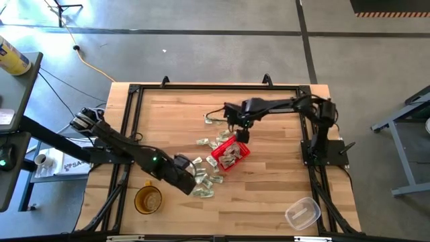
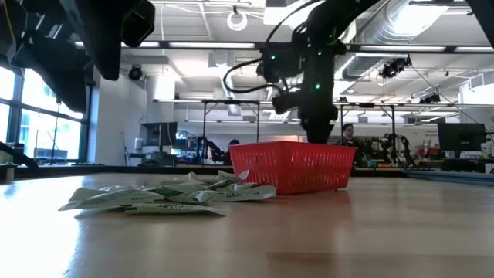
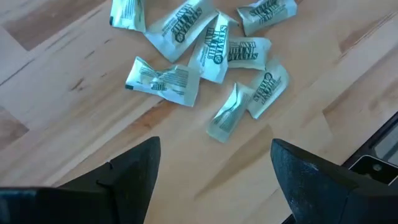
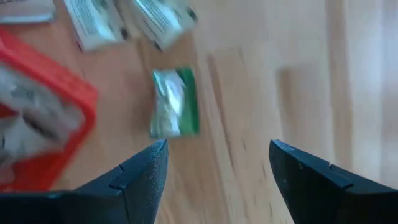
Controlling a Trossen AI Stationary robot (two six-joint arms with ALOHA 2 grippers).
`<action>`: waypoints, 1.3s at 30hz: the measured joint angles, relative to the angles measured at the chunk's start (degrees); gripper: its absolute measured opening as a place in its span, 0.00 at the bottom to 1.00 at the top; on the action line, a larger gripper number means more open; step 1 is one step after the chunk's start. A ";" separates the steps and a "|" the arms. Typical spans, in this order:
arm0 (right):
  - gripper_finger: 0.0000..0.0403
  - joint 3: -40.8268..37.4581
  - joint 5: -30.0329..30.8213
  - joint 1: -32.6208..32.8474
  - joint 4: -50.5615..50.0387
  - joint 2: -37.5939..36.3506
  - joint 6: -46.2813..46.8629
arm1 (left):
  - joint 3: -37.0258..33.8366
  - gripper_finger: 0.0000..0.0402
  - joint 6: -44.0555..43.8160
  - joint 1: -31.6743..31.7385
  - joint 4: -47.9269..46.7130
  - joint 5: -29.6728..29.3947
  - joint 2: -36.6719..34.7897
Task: Pick and place items into bin
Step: Put the green stevia packet into the red bin
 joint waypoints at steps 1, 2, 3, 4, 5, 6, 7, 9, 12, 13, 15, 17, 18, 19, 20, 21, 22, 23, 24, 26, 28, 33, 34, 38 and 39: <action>0.67 0.00 -0.02 0.05 1.19 0.74 -0.19 | -0.08 0.85 -0.12 -0.02 -0.06 0.17 0.00; 0.67 0.01 -0.60 -0.14 1.99 1.37 -0.15 | -0.10 0.85 -0.17 -0.02 -0.25 0.38 0.00; 0.67 0.04 -1.50 -0.46 2.46 2.16 -0.09 | -0.10 0.85 -0.17 0.04 -0.26 0.40 0.00; 0.67 0.04 -2.16 -0.76 2.40 2.89 -0.01 | -0.10 0.85 -0.15 0.04 -0.50 0.48 0.00; 0.67 0.04 -2.84 -0.90 2.04 3.57 0.00 | -0.10 0.85 -0.15 0.04 -1.07 0.50 0.00; 0.67 0.04 -2.95 -1.11 1.82 4.36 -0.01 | -0.10 0.85 -0.17 0.06 -1.67 0.50 0.00; 0.67 0.04 -2.97 -1.25 1.85 4.93 0.01 | -0.10 0.85 -0.17 0.07 -2.20 0.50 0.00; 0.67 0.09 -3.19 -1.25 2.24 6.11 0.01 | -0.10 0.85 -0.15 0.07 -3.20 0.56 -0.35; 0.66 0.35 -4.17 -1.28 2.55 7.43 0.01 | -0.10 0.85 -0.08 0.51 -3.74 0.68 -0.90; 0.65 0.35 -4.80 -1.30 2.65 7.84 0.07 | -0.10 0.85 -0.06 0.60 -4.29 0.82 -1.04; 0.59 0.35 -5.26 -1.32 2.72 8.00 0.34 | -0.10 0.85 -0.01 1.01 -4.40 1.05 -1.14; 0.48 0.26 -4.81 -1.60 3.37 8.04 0.45 | -0.10 0.85 0.27 1.35 -4.65 1.61 -1.11; 0.41 0.26 -4.90 -1.99 3.57 8.06 0.42 | -0.10 0.85 0.42 1.37 -4.46 1.64 -1.11; 0.34 0.21 -5.38 -2.53 3.68 8.06 0.44 | -0.10 0.85 0.70 1.39 -4.39 1.71 -1.13; 0.26 0.21 -5.71 -3.20 4.03 8.08 0.53 | -0.10 0.85 0.93 1.67 -4.42 1.78 -1.13; 0.17 0.23 -5.45 -4.06 4.68 8.10 0.68 | -0.10 0.85 1.09 1.71 -4.44 1.93 -1.11; 0.09 0.26 -5.05 -5.03 5.29 8.14 0.75 | -0.10 0.85 1.14 1.76 -4.41 1.95 -1.11; 0.05 0.26 -4.72 -5.87 5.44 8.00 1.02 | -0.10 0.85 1.14 1.97 -4.38 2.06 -1.11; 0.04 0.21 -4.34 -6.65 5.52 7.42 1.24 | -0.10 0.85 1.25 2.01 -4.36 2.10 -1.11; 0.06 -0.09 -5.07 -8.15 4.79 5.79 1.92 | -0.10 0.85 1.34 2.03 -4.03 2.08 -1.11; 0.05 -0.28 -5.66 -9.44 3.33 2.89 3.13 | -0.07 0.85 1.38 2.02 -3.77 2.08 -1.11; 0.02 0.01 -11.97 -9.33 0.25 -8.67 5.65 | -0.07 0.85 3.67 3.43 -2.72 1.50 -1.11; 0.03 -0.07 -14.91 -8.07 -0.13 -10.31 6.83 | -0.07 0.85 4.57 4.22 -2.74 1.46 -1.11; 0.02 0.00 -20.63 1.08 0.29 -15.20 10.62 | -0.07 0.85 8.54 8.60 -2.57 1.42 -1.09; 0.02 0.02 -20.02 3.63 0.79 -15.33 11.45 | -0.07 0.85 9.98 10.03 -2.17 1.43 -1.09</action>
